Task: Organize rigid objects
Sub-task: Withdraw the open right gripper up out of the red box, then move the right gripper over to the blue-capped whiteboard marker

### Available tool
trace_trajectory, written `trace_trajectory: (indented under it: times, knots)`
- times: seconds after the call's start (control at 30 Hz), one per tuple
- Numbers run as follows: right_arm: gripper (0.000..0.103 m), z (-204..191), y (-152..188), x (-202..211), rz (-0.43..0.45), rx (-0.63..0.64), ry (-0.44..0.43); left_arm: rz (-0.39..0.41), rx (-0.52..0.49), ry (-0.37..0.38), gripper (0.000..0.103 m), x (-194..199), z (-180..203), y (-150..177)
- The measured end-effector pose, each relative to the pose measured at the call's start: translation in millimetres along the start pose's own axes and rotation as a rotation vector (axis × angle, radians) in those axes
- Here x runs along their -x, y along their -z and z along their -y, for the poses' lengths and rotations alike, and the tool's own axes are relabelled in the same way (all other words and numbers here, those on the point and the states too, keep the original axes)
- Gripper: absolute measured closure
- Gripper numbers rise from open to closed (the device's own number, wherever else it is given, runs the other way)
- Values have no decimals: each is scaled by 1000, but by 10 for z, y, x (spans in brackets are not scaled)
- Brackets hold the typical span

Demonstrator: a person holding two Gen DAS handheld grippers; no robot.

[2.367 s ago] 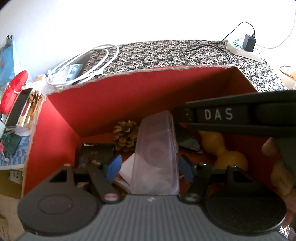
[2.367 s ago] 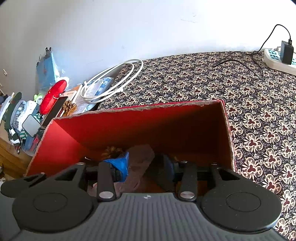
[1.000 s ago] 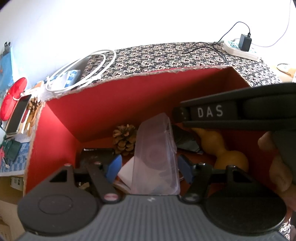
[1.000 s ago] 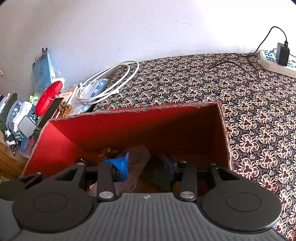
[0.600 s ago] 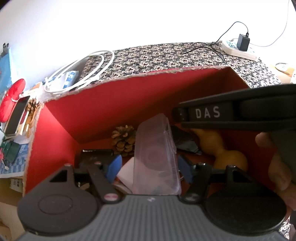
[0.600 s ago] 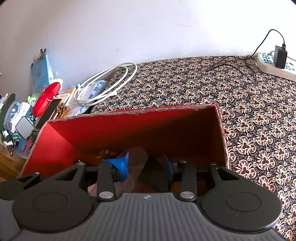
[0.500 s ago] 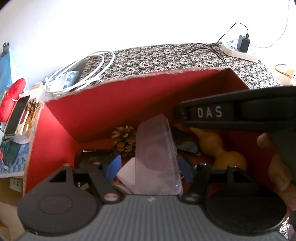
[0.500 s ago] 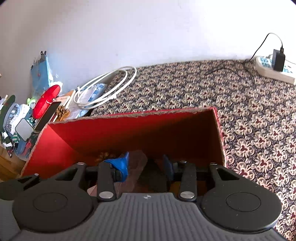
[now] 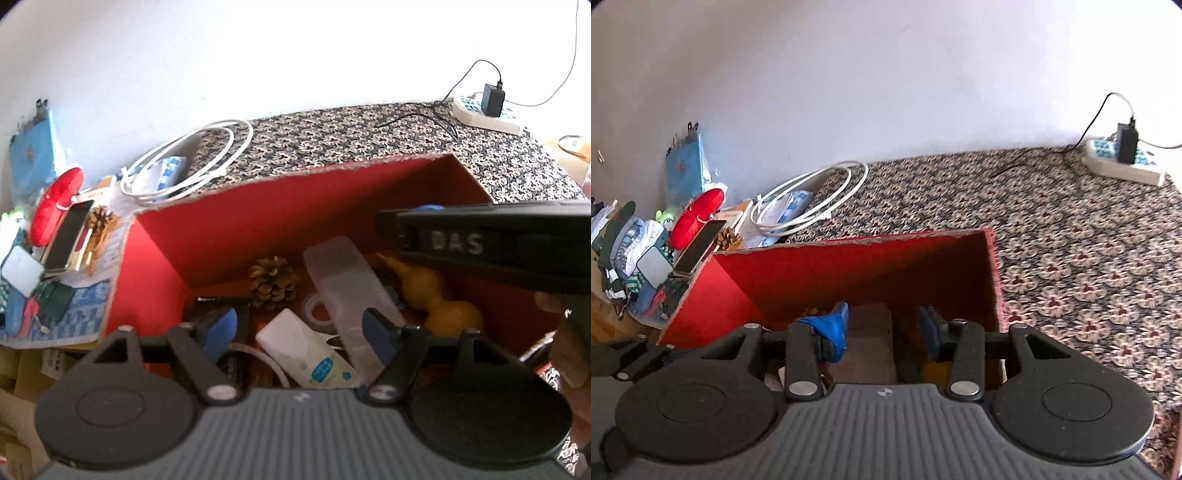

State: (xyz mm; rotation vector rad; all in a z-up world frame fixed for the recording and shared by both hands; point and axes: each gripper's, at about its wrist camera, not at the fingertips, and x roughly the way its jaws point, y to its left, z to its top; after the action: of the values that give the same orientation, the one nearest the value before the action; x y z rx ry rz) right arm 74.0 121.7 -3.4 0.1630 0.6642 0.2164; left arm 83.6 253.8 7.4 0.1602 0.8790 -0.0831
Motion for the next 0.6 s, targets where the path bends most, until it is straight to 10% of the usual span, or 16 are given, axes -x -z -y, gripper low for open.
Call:
trace_trajectory:
  times: [0.6]
  knots:
    - [76, 462, 331, 788, 73, -116, -64, 20, 33, -17, 26, 537, 430, 168]
